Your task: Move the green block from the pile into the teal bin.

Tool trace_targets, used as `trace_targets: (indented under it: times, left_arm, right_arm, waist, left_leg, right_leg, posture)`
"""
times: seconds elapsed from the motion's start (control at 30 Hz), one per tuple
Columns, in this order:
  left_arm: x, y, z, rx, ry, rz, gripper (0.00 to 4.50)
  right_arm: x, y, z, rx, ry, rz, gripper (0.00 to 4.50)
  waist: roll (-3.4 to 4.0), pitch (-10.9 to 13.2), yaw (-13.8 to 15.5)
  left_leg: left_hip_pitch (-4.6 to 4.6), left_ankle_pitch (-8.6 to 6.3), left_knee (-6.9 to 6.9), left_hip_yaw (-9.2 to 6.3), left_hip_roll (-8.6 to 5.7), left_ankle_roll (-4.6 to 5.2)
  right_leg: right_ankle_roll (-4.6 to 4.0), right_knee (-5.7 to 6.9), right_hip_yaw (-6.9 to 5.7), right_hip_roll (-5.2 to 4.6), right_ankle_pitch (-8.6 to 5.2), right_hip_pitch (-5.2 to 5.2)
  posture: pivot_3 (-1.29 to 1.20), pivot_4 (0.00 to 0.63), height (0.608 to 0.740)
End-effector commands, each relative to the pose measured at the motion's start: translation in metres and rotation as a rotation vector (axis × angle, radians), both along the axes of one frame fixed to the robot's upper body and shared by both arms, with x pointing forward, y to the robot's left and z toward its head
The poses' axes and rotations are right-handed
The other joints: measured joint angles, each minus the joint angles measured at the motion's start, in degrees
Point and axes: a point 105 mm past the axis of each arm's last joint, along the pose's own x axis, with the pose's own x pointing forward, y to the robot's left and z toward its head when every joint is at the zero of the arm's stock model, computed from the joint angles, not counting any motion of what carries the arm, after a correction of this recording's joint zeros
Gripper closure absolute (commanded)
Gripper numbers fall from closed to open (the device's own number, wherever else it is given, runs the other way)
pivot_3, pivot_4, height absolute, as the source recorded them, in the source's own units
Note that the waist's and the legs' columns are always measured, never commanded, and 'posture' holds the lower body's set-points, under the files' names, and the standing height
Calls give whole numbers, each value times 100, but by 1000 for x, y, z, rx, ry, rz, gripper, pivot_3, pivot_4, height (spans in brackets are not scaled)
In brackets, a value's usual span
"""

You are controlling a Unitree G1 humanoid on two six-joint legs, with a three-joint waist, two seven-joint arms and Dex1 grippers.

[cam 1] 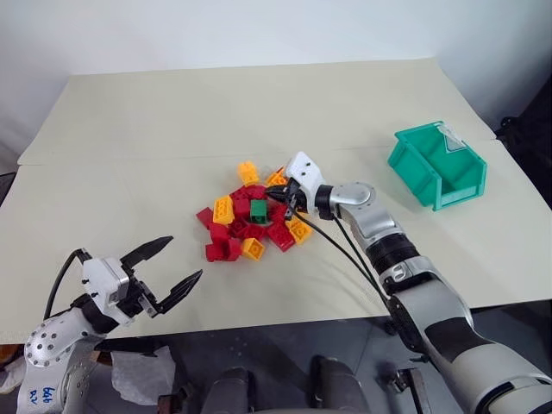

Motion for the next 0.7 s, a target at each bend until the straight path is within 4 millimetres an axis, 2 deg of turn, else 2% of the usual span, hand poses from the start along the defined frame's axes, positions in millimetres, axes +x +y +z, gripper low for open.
trace_targets:
  times: [0.03, 0.2, 0.43, 0.5, 0.57, 0.63, 0.7]
  left_arm:
    - [1, -2, 6, 12, -28, -13, 0]
    - [3, 0, 8, 16, -34, -11, 0]
    - [2, 1, 7, 17, -33, -9, 0]
    - [1, 1, 7, 19, -32, -8, 0]
    - [1, 1, 7, 20, -32, -4, 0]
    - [1, 2, 7, 19, -33, -1, 0]
    - [1, 1, 7, 17, -34, 1, 0]
  right_arm:
    - [-22, 16, 13, 47, -51, 163, 4460]
    - [-57, 19, -10, -32, -26, 298, 4460]
    - [-73, 2, -25, -120, -5, 323, 4460]
    - [-74, -4, -15, -107, 5, 325, 4460]
    - [-71, -10, 5, -48, 51, 307, 4303]
    - [-68, -11, 18, -11, 89, 290, 3871]
    - [-54, -11, 26, -1, 84, 226, 3152]
  waist:
    - [0, 0, 1]
    - [0, 0, 29]
    - [0, 0, 39]
    - [0, 0, 41]
    - [0, 0, 43]
    - [0, 0, 40]
    - [0, 0, 32]
  left_leg:
    - [0, 0, 0, 0, 1, 0]
    - [0, -1, 0, -2, 2, -1]
    - [1, -2, 1, 0, 1, -3]
    - [1, -2, 1, 0, 1, -3]
    - [1, -2, 1, 0, 1, -3]
    - [0, -2, 1, 0, 2, -3]
    - [2, -2, 1, 0, 3, -3]
  right_leg:
    - [0, 1, 0, 1, 0, 0]
    - [0, 0, 0, 1, 0, 0]
    - [0, -1, 1, 1, 0, 0]
    - [0, -1, 1, 1, 0, 0]
    - [0, -2, 1, 1, 0, 0]
    - [0, -2, 1, 1, 0, 0]
    - [0, -1, 1, 1, 0, 0]
  posture:
    - [0, 150, 740]
    - [0, 150, 740]
    - [0, 150, 740]
    - [0, 150, 740]
    - [0, 150, 740]
    - [0, 150, 740]
    - [0, 150, 740]
